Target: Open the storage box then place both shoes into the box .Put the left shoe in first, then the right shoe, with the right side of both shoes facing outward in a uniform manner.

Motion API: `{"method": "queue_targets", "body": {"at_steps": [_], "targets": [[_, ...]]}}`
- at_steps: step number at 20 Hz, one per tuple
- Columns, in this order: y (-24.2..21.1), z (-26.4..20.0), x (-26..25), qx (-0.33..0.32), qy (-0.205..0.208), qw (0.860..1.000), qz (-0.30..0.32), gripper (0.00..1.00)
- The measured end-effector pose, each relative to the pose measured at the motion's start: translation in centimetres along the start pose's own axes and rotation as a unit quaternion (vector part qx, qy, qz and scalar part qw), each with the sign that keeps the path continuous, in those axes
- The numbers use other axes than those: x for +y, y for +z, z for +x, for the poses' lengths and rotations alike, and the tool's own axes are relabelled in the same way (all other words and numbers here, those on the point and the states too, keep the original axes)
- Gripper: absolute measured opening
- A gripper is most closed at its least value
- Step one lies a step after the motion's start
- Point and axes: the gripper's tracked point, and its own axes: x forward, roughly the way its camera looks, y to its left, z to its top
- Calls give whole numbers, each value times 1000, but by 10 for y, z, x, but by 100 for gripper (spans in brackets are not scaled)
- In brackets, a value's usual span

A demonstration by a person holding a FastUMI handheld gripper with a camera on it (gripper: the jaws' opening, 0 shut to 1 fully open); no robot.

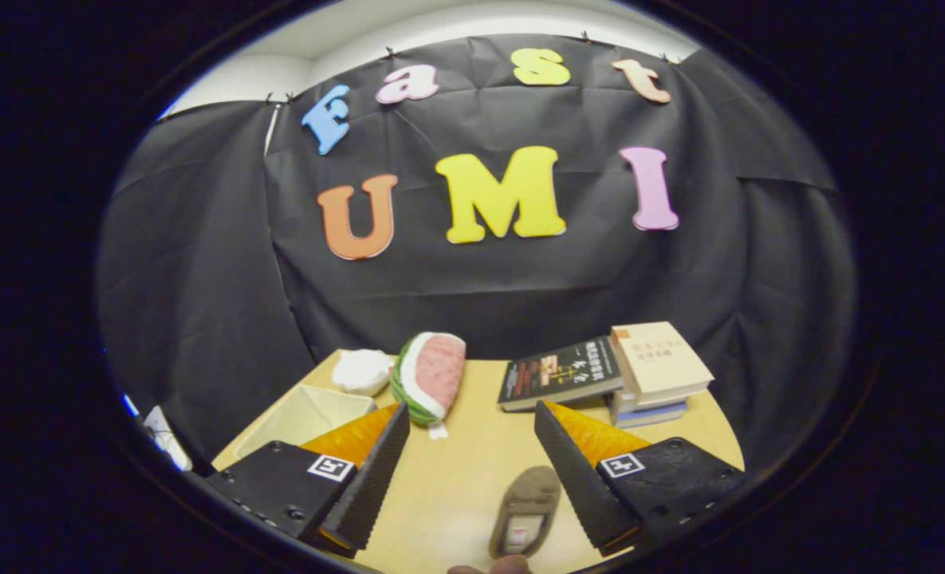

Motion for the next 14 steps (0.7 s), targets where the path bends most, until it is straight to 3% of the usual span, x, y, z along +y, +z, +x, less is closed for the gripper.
{"method": "queue_targets", "body": {"at_steps": [6, 11, 14], "targets": [[-89, 5, -57, 82, -39, 996, -9, 96], [-169, 16, -75, 184, -59, 981, 26, 96], [-192, 30, -78, 224, -60, 971, 52, 96]]}}
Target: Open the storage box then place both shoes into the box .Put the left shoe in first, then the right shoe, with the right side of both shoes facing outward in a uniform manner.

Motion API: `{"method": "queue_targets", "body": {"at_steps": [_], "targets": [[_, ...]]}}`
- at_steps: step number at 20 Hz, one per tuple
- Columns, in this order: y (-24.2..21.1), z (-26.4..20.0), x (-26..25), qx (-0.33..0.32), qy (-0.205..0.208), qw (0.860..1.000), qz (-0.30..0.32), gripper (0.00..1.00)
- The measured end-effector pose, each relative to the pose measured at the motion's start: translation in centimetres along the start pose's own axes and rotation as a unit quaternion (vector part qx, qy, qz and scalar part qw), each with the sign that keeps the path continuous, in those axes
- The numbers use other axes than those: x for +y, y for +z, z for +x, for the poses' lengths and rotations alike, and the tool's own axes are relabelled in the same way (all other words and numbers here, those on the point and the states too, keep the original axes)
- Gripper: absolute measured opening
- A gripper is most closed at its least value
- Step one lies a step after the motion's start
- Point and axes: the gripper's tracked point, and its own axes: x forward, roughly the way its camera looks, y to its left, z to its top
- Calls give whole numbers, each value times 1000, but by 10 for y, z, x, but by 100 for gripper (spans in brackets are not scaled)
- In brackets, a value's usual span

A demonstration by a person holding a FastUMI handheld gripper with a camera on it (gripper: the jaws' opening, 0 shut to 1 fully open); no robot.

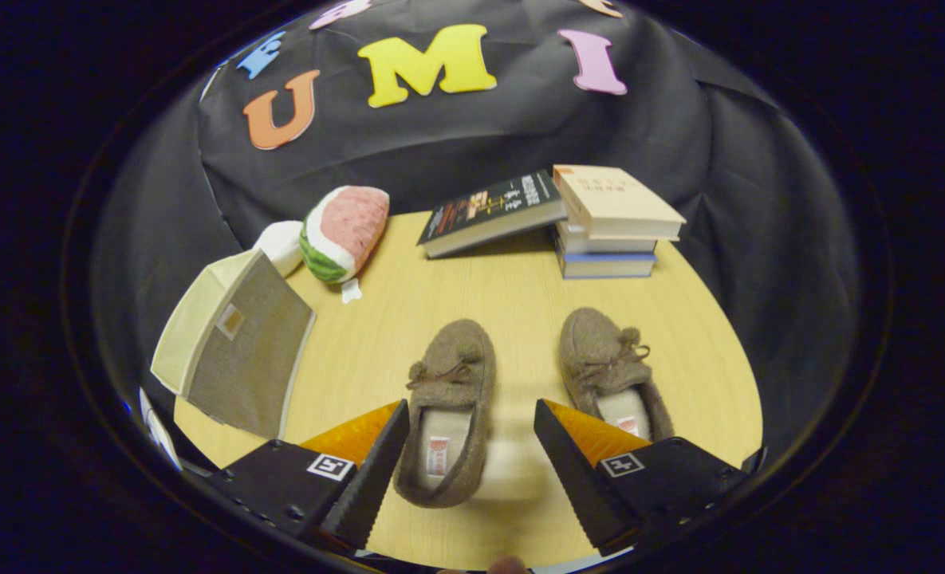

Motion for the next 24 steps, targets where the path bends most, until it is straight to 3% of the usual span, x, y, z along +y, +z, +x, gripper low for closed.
{"method": "queue_targets", "body": {"at_steps": [7, 9, 10, 11, 16, 24], "targets": [[-19, 43, -12, 67, -20, 997, 30, 63], [-29, 49, -11, 85, -15, 995, 50, 41], [-31, 51, -11, 93, -15, 994, 53, 39], [-27, 54, -12, 96, -10, 993, 61, 44], [-32, 54, -8, 112, -12, 991, 75, 1], [-7, 13, 15, 108, 8, 984, 143, 0]]}}
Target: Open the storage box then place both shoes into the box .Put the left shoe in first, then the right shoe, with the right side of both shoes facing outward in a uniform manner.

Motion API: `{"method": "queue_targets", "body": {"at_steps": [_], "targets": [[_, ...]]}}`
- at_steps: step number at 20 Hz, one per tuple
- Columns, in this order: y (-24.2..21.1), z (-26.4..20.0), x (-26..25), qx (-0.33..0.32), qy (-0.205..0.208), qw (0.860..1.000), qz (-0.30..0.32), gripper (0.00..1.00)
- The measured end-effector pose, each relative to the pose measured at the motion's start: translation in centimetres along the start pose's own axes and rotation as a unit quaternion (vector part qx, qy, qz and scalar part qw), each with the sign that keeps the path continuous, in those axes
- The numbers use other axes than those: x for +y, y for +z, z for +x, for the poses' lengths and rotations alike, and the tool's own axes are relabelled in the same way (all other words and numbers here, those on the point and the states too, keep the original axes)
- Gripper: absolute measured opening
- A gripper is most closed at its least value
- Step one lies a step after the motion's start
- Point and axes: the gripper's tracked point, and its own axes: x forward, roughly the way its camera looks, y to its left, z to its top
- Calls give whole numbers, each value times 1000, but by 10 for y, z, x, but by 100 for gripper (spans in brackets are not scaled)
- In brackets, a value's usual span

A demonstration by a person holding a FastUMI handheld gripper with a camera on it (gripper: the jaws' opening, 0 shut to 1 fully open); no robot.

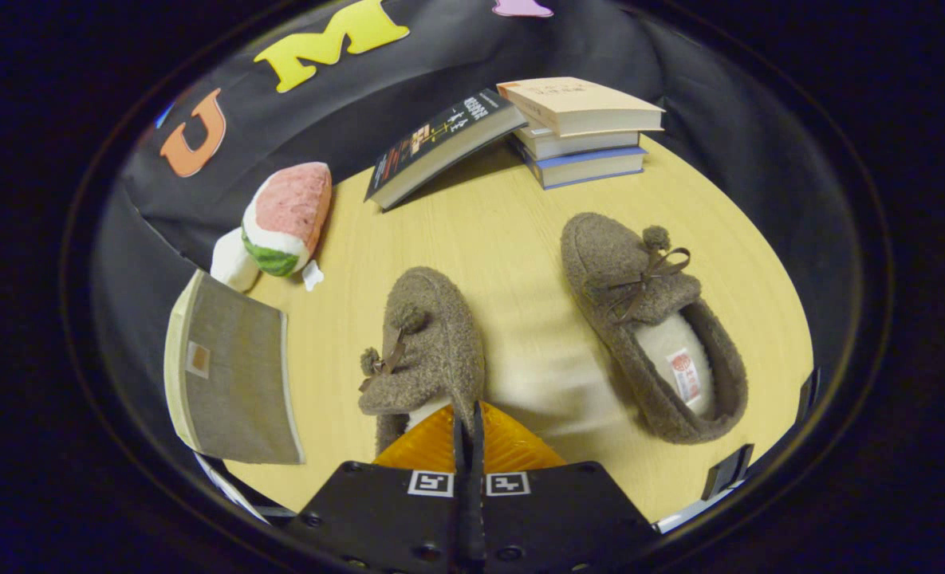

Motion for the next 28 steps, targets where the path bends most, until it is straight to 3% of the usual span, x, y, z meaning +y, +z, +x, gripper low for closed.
{"method": "queue_targets", "body": {"at_steps": [5, 14, 19, 22, 28], "targets": [[27, -57, 55, -45, 27, 999, -3, 0], [70, -132, 216, -131, 108, 984, -46, 0], [37, -119, 311, -97, 145, 983, -62, 0], [-2, -83, 358, -61, 156, 984, -69, 0], [-58, -27, 376, -15, 117, 991, -58, 0]]}}
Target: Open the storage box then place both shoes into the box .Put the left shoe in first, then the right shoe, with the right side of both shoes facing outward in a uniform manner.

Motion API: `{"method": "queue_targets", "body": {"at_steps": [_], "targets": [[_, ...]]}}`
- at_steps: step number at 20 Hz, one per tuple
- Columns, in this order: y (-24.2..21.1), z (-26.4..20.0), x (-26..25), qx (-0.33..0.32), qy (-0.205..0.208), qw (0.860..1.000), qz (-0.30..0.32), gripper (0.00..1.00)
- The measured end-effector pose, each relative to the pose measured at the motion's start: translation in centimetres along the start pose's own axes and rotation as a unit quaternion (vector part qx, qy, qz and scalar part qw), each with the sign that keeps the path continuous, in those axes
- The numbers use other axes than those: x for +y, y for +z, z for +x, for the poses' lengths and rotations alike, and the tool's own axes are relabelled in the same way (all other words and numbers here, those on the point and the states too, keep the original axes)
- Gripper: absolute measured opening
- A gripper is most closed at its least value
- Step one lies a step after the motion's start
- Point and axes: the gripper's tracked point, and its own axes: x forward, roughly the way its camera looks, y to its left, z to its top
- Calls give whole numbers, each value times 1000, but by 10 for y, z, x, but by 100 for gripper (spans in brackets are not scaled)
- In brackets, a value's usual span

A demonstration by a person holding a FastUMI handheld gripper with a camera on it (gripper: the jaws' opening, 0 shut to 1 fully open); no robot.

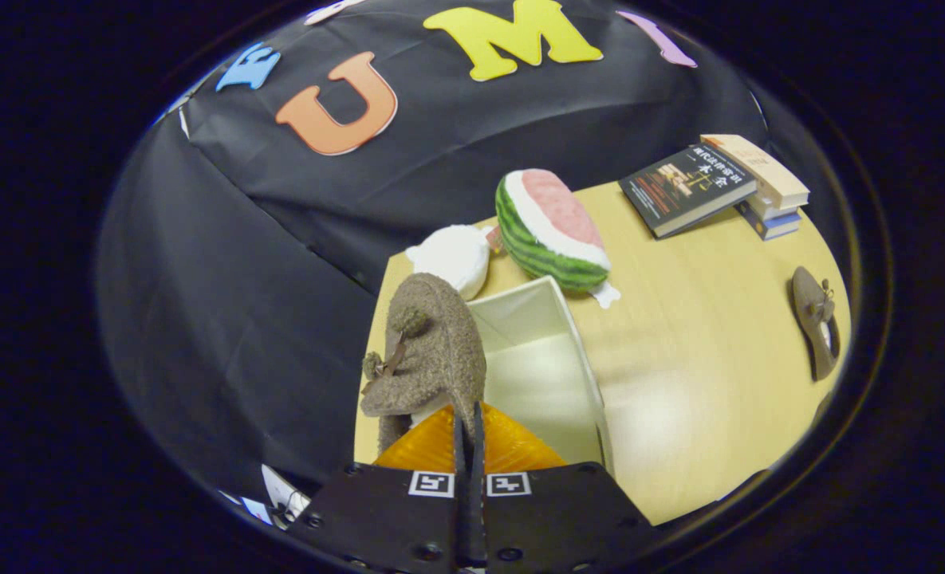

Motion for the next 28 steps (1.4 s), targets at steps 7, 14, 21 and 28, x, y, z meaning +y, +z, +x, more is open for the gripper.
{"method": "queue_targets", "body": {"at_steps": [7, 14, 21, 28], "targets": [[-22, 51, -18, 37, -52, 998, 25, 0], [-45, 98, -24, 82, -88, 993, 19, 0], [-58, 113, -23, 116, -93, 989, 22, 16], [-38, 73, -16, 79, -66, 995, -9, 71]]}}
